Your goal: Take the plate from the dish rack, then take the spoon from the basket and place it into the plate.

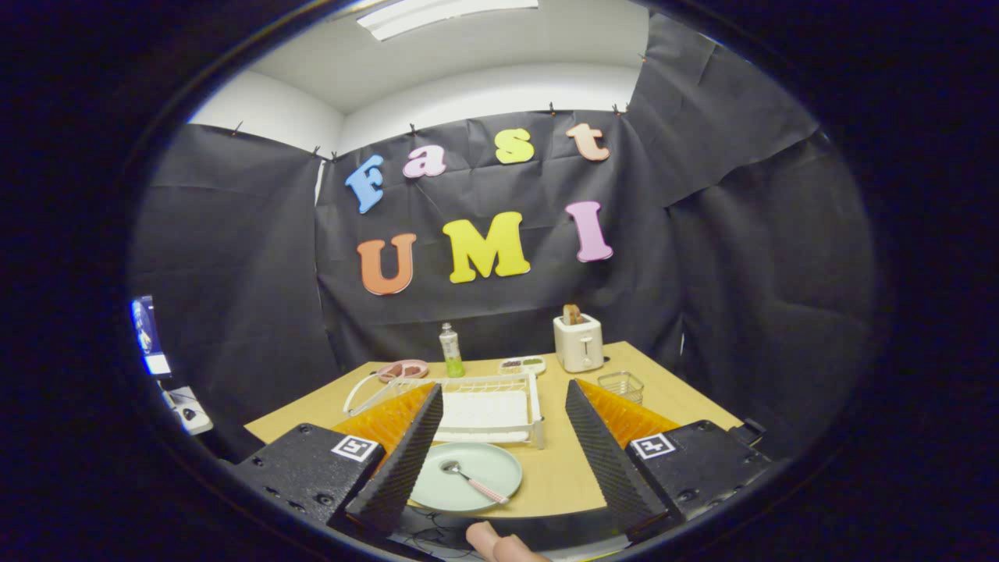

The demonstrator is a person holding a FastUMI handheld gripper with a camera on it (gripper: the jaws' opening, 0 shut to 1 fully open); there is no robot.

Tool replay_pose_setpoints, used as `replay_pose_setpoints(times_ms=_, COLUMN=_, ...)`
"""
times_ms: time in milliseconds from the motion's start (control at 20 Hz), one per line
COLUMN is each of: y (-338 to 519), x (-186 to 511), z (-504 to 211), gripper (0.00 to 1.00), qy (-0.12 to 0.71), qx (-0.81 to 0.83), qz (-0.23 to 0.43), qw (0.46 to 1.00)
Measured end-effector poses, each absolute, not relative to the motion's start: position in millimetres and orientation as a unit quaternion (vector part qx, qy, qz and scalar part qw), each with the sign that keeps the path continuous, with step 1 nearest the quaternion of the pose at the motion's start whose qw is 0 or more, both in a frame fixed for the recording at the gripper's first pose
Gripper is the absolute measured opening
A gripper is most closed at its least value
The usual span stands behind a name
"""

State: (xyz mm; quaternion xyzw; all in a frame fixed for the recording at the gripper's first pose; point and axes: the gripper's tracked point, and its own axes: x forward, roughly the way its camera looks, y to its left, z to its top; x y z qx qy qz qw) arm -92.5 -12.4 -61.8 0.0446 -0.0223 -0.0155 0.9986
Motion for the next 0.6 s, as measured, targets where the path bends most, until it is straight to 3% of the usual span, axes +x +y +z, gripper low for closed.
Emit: replay_pose_setpoints(times_ms=600, y=-21.7, x=-99.6, z=-59.6, gripper=1.00, qy=-0.020, qx=0.055, qz=-0.036, qw=0.998)
